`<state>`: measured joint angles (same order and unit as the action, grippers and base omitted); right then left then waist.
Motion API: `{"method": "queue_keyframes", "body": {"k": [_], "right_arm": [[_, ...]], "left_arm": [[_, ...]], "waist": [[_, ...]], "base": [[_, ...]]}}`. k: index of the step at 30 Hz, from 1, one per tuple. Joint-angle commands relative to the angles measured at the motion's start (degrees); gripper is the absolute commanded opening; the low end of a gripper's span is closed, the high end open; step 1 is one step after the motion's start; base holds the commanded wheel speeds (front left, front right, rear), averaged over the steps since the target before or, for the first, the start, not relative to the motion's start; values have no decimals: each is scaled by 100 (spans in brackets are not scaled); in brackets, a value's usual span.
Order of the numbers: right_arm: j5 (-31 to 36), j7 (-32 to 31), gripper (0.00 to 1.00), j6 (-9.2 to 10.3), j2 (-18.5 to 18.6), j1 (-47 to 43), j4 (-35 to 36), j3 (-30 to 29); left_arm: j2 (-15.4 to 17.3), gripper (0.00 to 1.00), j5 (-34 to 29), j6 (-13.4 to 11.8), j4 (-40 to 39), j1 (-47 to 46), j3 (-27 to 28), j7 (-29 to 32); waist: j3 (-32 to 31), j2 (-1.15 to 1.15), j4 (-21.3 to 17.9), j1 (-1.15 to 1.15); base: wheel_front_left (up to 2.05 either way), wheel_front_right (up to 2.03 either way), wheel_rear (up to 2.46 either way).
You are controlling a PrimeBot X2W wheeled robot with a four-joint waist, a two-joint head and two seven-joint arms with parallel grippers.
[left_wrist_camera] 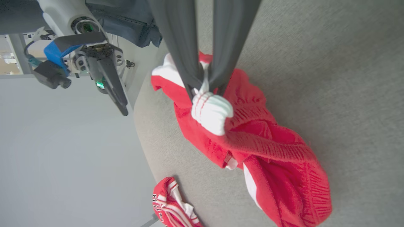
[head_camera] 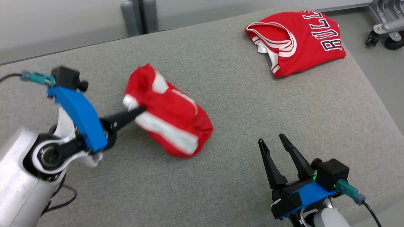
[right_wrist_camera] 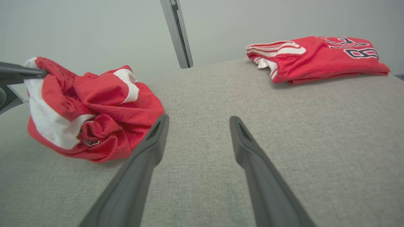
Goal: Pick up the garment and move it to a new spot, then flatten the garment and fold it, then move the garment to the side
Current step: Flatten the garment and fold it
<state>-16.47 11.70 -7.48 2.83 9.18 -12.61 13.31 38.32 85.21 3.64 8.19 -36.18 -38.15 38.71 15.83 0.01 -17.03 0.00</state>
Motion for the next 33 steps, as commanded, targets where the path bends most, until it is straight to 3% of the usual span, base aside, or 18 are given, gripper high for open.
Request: {"method": "queue_keyframes", "body": {"k": [1, 8, 13, 18, 21, 23, 26, 30, 33], "right_arm": [[-3, 35, 100, -3, 12, 30, -22, -14], [15, 23, 100, -3, 12, -41, -59, -85], [-31, 20, 100, -3, 12, -83, -71, -68], [-91, 50, 100, -2, 13, -114, -120, -44], [-95, 64, 100, -3, 13, -144, -131, -77], [-77, 73, 100, -3, 11, -164, -132, -100], [-54, 69, 100, -3, 13, -189, -152, -93], [-34, 24, 100, -3, 13, -237, -137, -76], [23, -19, 100, -3, 13, -247, -102, -79]], "left_arm": [[-259, 0, 246, 102, -106, -179, 256, -285], [-1285, 0, 448, 230, -395, -681, 874, -1412], [-2062, 0, 135, 105, -279, -1162, 782, -2004], [-2796, 0, -32, 140, -48, -1539, 735, -2514], [-2997, 0, -24, 164, 76, -1548, 767, -2703], [-2957, 0, 17, 185, 145, -1354, 738, -2678], [-2632, 0, 11, 137, 249, -878, 618, -2463], [-1702, 0, -562, 63, 311, -75, 85, -2092], [-1109, 0, -1254, -92, 407, 483, -292, -2206]], "waist": [[-51, -1, 44, 0], [-294, -1, 230, 0], [-442, -1, 293, 0], [-541, -1, 327, 0], [-577, -1, 402, 0], [-601, -1, 492, 0], [-646, -1, 630, 0], [-717, -1, 851, 0], [-748, -1, 1023, 0]], "base": [[0, 0, 0], [0, 0, 0], [0, 0, 0], [0, 0, 0], [0, 0, 0], [0, 0, 0], [0, 0, 0], [0, 0, 0], [0, 0, 0]]}}
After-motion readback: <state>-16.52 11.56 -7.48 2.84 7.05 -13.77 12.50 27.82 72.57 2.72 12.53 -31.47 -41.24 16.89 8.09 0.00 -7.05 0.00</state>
